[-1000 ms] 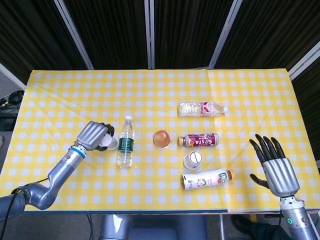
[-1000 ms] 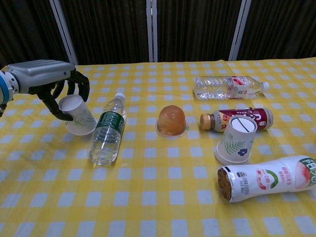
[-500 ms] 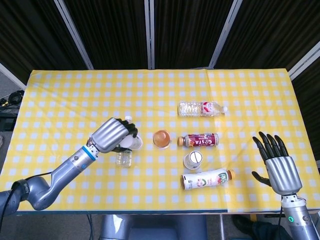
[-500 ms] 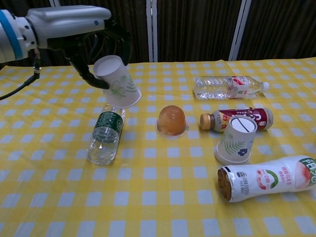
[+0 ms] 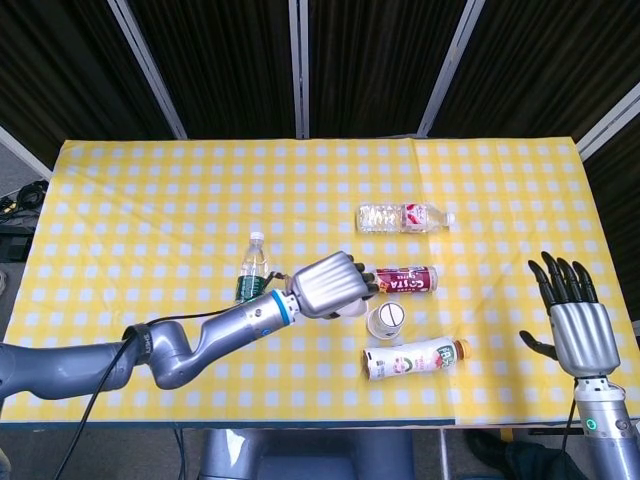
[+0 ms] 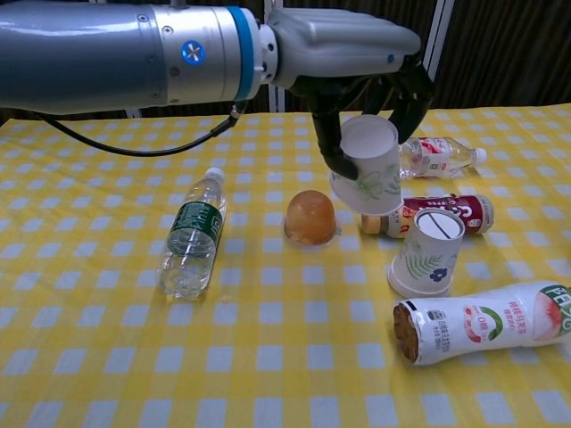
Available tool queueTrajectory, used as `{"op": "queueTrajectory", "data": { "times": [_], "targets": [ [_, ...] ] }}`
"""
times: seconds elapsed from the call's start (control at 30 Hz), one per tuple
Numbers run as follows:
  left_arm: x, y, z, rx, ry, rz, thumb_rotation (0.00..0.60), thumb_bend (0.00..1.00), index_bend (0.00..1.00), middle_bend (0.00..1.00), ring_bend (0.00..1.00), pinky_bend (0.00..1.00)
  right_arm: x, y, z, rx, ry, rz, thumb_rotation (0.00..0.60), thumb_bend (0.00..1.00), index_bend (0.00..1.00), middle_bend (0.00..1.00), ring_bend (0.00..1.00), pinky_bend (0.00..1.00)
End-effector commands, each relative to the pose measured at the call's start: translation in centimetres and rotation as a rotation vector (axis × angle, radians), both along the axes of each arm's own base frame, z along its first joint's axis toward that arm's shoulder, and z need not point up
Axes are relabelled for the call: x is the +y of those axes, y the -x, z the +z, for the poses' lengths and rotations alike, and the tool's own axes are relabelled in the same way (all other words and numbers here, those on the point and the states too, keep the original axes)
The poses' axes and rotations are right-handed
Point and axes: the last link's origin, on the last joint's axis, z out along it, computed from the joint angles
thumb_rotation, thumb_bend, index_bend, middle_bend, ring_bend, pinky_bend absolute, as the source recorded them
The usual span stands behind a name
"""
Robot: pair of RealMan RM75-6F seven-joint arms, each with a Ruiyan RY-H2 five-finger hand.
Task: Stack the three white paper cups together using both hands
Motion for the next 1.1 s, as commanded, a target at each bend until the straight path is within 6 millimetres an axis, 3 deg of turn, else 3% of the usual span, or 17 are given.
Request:
{"op": "queueTrajectory", "data": {
  "times": [0.03, 0.3, 0.77, 0.83, 0.97, 1.1],
  "targets": [
    [-0.1, -2.0, -1.2, 0.034, -0.001, -0.052, 0.600, 0.33, 0.57, 0.48, 0.48, 0.59, -0.1, 0.1, 0.2, -0.002, 0.007, -0.006, 0.600, 0.00, 0.00, 0.00, 0.00, 0.00],
    [-0.2, -4.3, -3.0, 0.022, 0.017, -0.061, 0.600, 0.33, 0.57, 0.48, 0.48, 0.59, -0.2, 0.4, 0.4, -0.005, 0.013, -0.014, 0.600, 0.00, 0.00, 0.00, 0.00, 0.00],
    [-0.3, -4.9, -5.6, -0.006, 0.079, 0.006, 0.600, 0.31, 0.56, 0.47, 0.48, 0.59, -0.2, 0.5, 0.8, -0.008, 0.029, -0.016, 0.600, 0.00, 0.00, 0.00, 0.00, 0.00],
    [-0.2, -4.9, -5.9, 0.001, 0.075, 0.004, 0.600, 0.26, 0.48, 0.38, 0.43, 0.56, -0.2, 0.5, 0.9, -0.008, 0.029, -0.017, 0.600, 0.00, 0.00, 0.00, 0.00, 0.00],
    [0.2, -4.5, -6.7, 0.031, 0.071, 0.019, 0.600, 0.03, 0.05, 0.02, 0.08, 0.31, -0.2, 0.6, 1.0, -0.011, 0.031, -0.019, 0.600, 0.00, 0.00, 0.00, 0.00, 0.00],
    [0.2, -4.6, -6.9, 0.026, 0.078, 0.041, 0.600, 0.00, 0.00, 0.00, 0.00, 0.22, -0.2, 0.6, 1.1, -0.012, 0.034, -0.019, 0.600, 0.00, 0.00, 0.00, 0.00, 0.00]
  ]
}}
